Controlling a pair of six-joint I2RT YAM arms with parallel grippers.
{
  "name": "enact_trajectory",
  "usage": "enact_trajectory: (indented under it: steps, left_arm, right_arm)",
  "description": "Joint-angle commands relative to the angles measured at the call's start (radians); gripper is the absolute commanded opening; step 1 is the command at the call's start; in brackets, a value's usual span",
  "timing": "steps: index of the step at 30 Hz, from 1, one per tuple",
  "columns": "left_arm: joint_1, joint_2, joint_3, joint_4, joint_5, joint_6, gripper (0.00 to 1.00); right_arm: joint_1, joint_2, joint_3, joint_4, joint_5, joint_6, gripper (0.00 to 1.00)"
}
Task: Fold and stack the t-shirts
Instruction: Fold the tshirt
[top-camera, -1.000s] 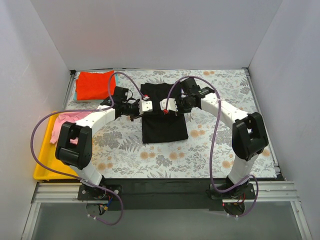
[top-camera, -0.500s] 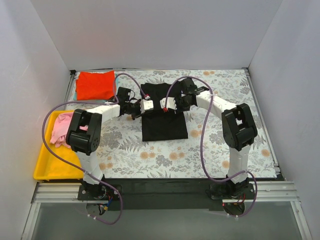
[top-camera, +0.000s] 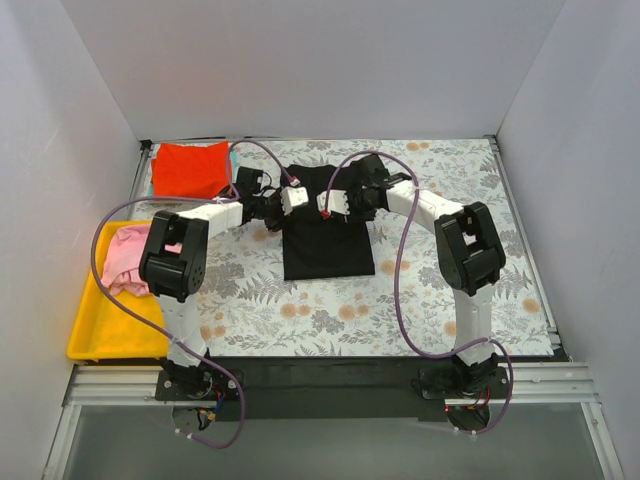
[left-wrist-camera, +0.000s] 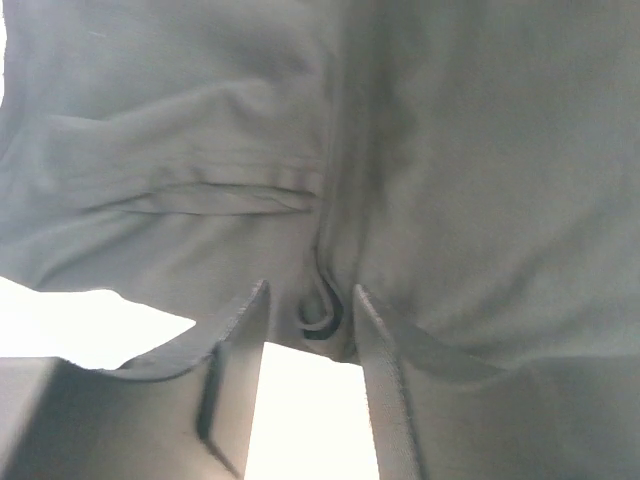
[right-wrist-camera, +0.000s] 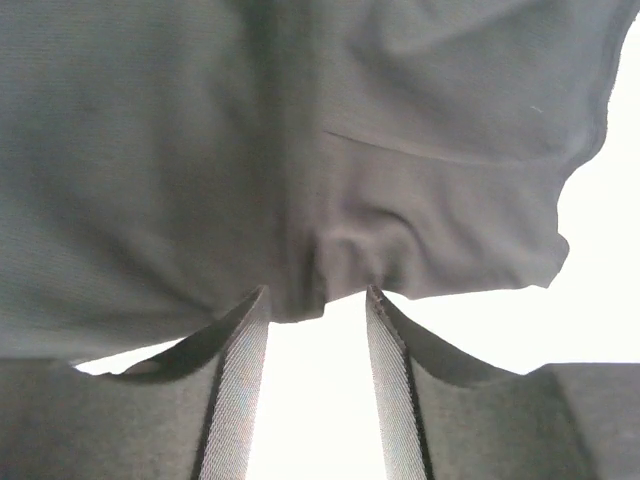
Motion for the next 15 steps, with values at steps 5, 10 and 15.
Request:
enact_trajectory:
  steps: [5,10,15]
  left_arm:
    - [0.051,-0.222,-0.025,-0.013,0.036,-0.225,0.47]
    - [0.024,-0.435,-0.216,-0.051,0.084,-0.199,0.57]
    - [-0.056,-0.53,-0.364,-0.05,0.029,-0.196,0.57]
  right_arm:
    - [-0.034,-0.202,0.082,-0.025,-0.002,0.065,0.72]
    - [-0.008,-0.365,-0.039,-0.14,-0.055,0.097,0.63]
    - [0.05,-0.466,-0.267,-0.137,-0.072,0.152,0.47]
